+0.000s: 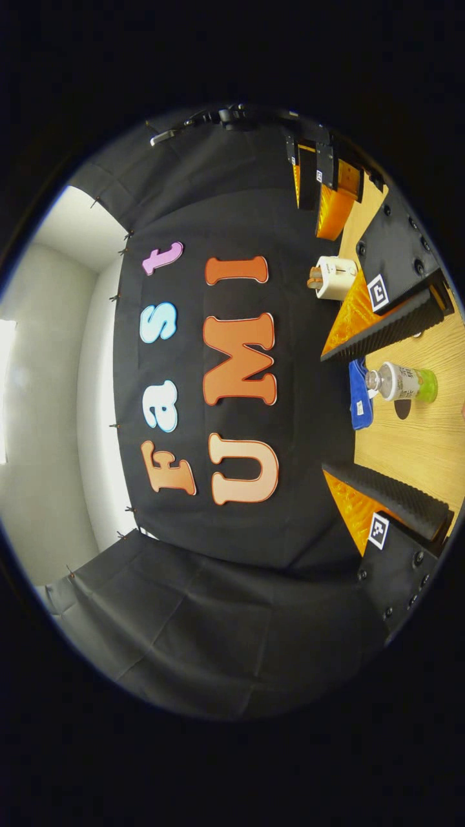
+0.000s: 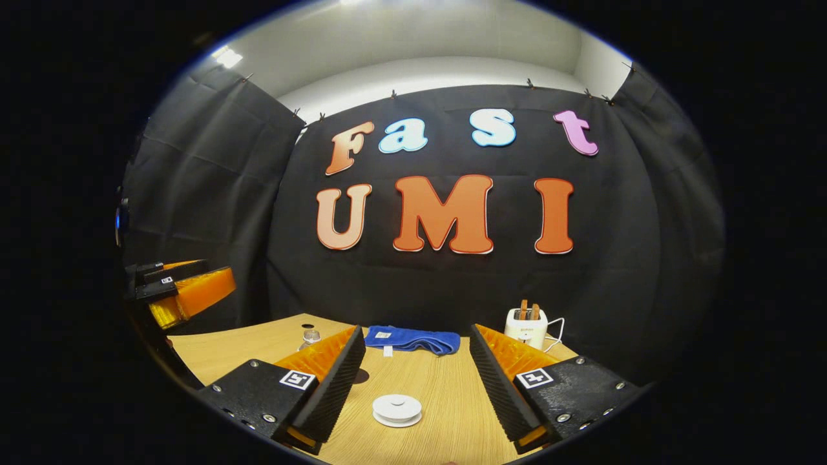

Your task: Open the teacup lid with one hand, grasp the water bottle and pour water into the teacup with the other hand; after pouring, place the water bottle on the coaster and then close the teacup lid.

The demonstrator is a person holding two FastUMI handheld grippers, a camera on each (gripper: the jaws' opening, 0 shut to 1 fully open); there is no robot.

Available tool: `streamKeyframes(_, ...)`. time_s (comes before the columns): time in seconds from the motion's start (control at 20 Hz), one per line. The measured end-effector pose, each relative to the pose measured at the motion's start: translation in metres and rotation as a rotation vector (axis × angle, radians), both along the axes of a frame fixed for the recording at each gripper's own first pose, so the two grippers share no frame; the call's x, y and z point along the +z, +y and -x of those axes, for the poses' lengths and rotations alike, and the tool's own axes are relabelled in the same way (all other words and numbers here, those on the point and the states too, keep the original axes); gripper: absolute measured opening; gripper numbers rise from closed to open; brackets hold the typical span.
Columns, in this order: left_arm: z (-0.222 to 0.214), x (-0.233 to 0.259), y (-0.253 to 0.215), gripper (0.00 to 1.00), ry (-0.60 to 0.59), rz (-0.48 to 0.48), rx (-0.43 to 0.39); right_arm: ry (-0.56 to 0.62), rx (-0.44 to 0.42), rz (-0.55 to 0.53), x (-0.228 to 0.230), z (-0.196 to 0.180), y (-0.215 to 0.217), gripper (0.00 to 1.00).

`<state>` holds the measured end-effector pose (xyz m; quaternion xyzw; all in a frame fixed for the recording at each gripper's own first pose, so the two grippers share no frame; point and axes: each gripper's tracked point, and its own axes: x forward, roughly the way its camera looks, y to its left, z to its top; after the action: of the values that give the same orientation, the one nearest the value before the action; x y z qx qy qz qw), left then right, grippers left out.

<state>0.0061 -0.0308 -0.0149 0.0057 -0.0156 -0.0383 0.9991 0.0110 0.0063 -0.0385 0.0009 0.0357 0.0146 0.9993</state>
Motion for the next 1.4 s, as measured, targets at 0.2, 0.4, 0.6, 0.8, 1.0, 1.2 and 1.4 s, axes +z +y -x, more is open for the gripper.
streamKeyframes(0.2, -0.008, -0.016, -0.004, 0.97, 0.007, 0.007, -0.012, 0.04, 0.008, -0.008, -0.023, -0.009, 0.0, 0.97)
streamKeyframes(0.4, -0.013, -0.04, -0.014, 0.96, 0.03, -0.001, -0.04, 0.084, 0.027, 0.012, -0.05, -0.019, 0.006, 0.97)
streamKeyframes(0.6, -0.012, -0.061, -0.025, 0.96, 0.042, -0.015, -0.072, 0.168, 0.058, 0.03, -0.091, -0.029, 0.016, 0.89)
streamKeyframes(0.8, -0.011, -0.078, -0.031, 0.96, 0.056, -0.041, -0.091, 0.241, 0.095, 0.02, -0.128, -0.04, 0.027, 0.8)
streamKeyframes(1.0, -0.011, -0.092, -0.033, 0.98, 0.065, -0.073, -0.086, 0.324, 0.096, 0.009, -0.173, -0.057, 0.028, 0.67)
streamKeyframes(1.2, -0.014, -0.105, -0.034, 0.98, 0.089, -0.086, -0.086, 0.377, 0.098, 0.001, -0.197, -0.065, 0.031, 0.6)
streamKeyframes(1.4, -0.016, -0.119, -0.037, 0.96, 0.121, -0.076, -0.094, 0.38, 0.127, 0.01, -0.205, -0.072, 0.039, 0.57)
